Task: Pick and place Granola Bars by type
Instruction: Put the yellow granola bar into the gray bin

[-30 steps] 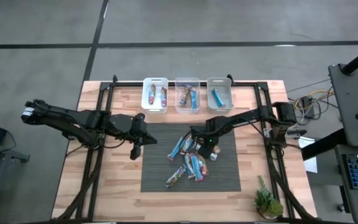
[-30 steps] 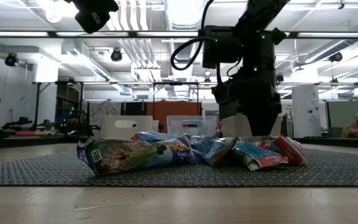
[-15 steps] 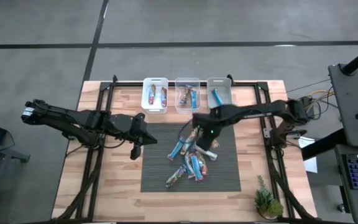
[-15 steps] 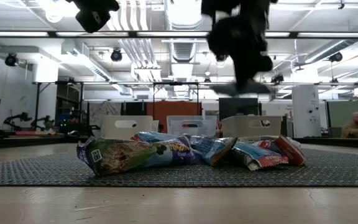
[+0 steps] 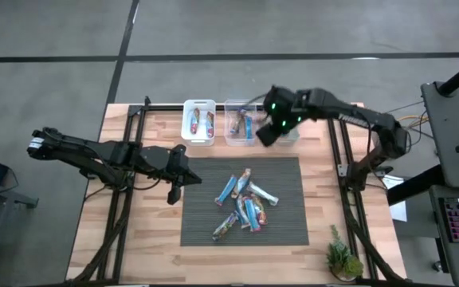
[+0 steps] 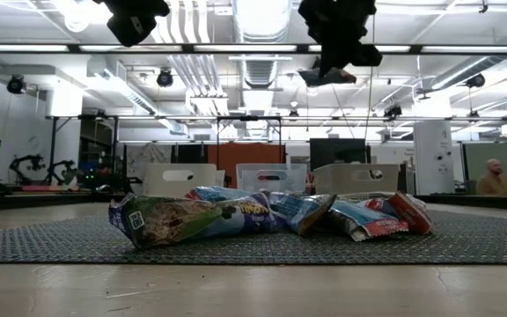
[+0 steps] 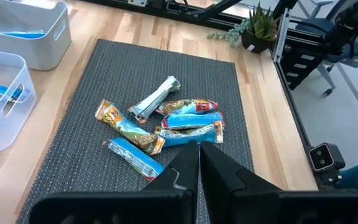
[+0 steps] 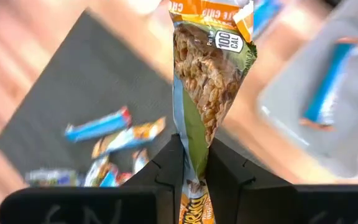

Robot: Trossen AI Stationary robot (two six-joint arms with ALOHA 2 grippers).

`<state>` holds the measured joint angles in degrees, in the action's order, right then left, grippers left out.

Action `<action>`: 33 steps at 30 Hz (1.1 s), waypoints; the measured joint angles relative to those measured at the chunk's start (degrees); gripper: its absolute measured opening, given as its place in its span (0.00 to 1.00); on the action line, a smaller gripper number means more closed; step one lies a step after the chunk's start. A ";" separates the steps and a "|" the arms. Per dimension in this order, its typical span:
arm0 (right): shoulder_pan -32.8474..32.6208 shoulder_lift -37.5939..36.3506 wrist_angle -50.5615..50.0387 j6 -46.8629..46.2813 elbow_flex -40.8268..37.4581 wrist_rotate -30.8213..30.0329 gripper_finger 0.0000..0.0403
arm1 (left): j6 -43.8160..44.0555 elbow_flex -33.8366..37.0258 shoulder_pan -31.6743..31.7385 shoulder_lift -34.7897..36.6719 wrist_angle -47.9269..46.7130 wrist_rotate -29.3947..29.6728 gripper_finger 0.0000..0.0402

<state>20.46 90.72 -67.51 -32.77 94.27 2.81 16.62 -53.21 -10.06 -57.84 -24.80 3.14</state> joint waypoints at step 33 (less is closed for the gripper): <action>24.25 13.01 0.53 -3.28 -2.79 -1.22 0.12 | 1.26 0.00 0.02 0.00 -0.02 1.16 0.00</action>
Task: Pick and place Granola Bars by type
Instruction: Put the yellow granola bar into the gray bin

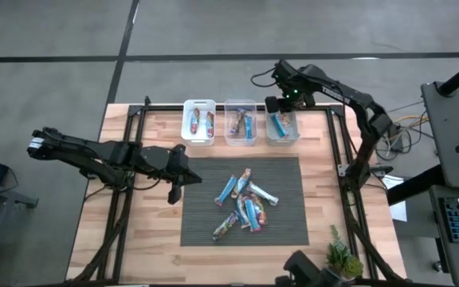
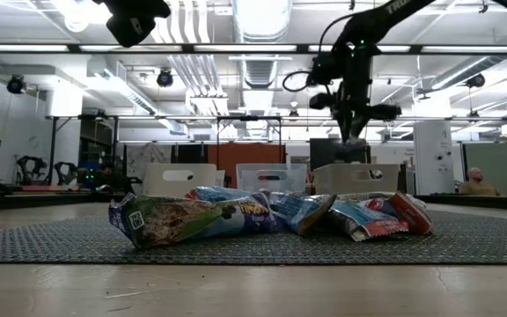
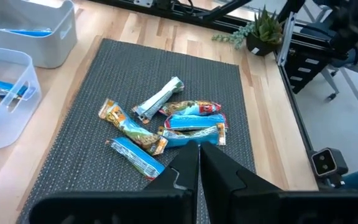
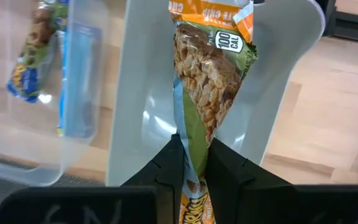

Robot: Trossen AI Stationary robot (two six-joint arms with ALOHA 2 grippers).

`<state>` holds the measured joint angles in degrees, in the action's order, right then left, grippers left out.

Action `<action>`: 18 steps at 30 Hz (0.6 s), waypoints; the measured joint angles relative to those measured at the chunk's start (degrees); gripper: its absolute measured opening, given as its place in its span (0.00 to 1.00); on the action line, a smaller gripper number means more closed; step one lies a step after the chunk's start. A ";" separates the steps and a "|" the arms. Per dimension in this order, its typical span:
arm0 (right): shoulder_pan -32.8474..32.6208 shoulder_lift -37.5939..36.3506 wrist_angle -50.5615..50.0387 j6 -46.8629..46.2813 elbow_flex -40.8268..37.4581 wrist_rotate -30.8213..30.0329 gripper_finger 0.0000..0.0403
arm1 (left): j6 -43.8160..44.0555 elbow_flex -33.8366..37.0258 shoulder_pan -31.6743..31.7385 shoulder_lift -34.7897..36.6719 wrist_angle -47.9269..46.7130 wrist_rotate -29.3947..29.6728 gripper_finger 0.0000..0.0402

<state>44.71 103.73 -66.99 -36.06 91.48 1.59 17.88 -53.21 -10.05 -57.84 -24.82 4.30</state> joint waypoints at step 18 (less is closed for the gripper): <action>-0.76 6.92 0.23 -1.07 -0.02 0.25 0.12 | 0.38 0.00 0.07 0.00 -0.04 0.30 0.00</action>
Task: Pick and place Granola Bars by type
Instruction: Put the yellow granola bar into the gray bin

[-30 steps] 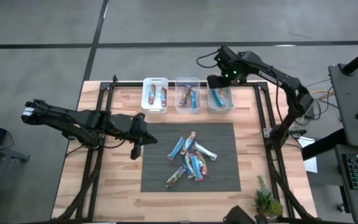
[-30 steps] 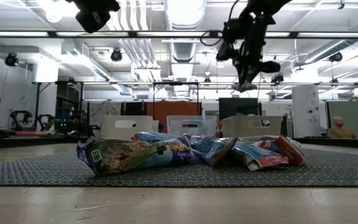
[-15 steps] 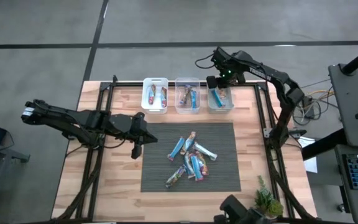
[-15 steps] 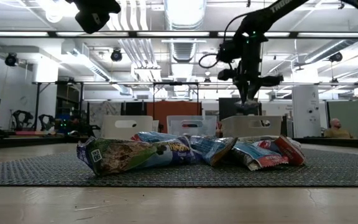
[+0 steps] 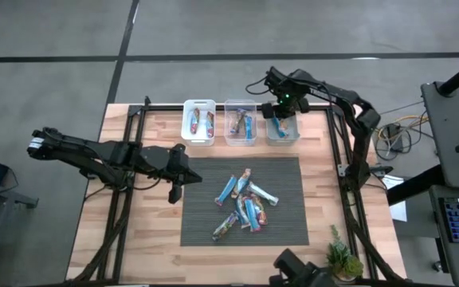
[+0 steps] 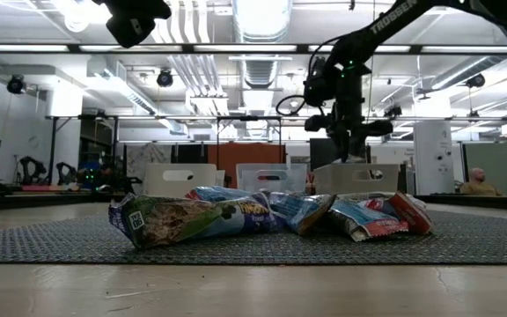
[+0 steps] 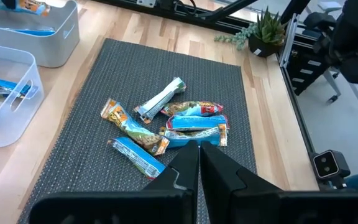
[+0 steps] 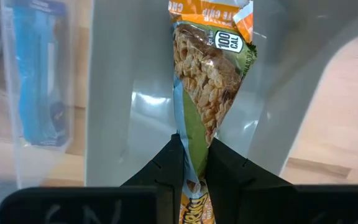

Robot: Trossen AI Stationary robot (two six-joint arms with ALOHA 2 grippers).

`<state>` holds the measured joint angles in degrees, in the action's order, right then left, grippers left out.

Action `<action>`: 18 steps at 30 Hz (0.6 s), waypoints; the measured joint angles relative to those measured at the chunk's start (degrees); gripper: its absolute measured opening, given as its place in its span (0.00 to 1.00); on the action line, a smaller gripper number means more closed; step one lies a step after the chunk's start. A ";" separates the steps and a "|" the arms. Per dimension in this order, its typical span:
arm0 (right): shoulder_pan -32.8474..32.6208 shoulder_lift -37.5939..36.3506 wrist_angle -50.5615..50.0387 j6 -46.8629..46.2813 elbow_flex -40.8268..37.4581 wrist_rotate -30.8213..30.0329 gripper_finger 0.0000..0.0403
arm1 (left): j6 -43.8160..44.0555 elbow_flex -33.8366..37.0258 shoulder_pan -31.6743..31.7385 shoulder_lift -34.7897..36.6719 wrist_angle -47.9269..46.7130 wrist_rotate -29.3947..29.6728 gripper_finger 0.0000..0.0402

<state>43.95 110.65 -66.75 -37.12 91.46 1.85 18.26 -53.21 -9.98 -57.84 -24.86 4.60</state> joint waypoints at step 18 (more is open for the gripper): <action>-1.74 2.78 3.69 -1.27 -0.02 1.01 0.13 | 0.02 0.00 0.02 0.00 0.00 0.01 0.00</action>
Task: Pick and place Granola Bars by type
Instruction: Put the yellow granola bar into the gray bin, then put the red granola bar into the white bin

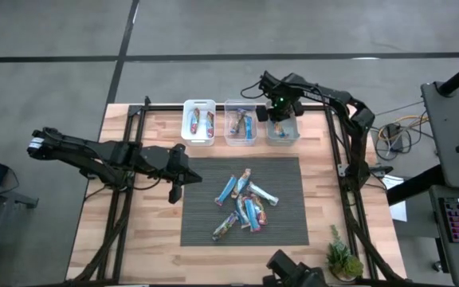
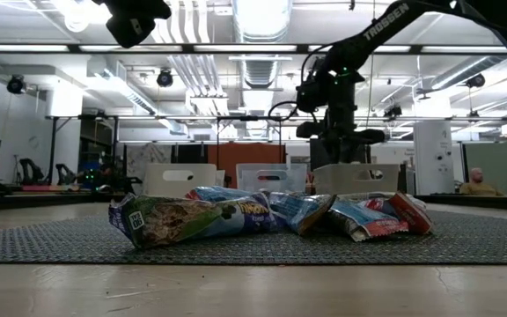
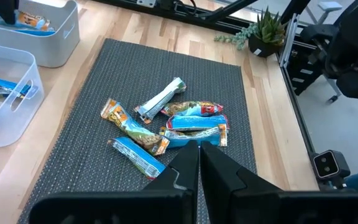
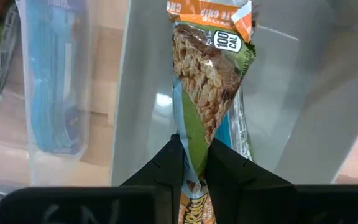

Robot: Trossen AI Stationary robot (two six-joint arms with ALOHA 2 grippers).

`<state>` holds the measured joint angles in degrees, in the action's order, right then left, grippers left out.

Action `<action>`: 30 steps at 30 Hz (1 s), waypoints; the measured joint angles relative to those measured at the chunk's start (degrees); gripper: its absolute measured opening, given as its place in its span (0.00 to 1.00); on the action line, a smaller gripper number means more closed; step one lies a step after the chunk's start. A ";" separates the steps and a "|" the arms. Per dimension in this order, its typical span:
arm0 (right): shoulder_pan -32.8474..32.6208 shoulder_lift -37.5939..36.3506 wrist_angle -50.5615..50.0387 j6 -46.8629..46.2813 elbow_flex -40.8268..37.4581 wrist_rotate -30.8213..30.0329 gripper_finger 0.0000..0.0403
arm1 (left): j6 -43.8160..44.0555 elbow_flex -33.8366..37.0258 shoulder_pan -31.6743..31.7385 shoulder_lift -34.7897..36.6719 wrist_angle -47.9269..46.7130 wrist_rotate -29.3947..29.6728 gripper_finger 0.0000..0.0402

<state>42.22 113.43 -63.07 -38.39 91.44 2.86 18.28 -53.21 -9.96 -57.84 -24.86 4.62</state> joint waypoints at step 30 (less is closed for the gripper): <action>-11.90 -12.85 2.60 14.14 0.02 0.27 0.12 | 0.22 0.00 0.09 0.00 -0.02 0.40 0.00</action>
<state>30.32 100.57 -60.47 -24.25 91.46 3.13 18.50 -53.21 -9.87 -57.84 -24.88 5.02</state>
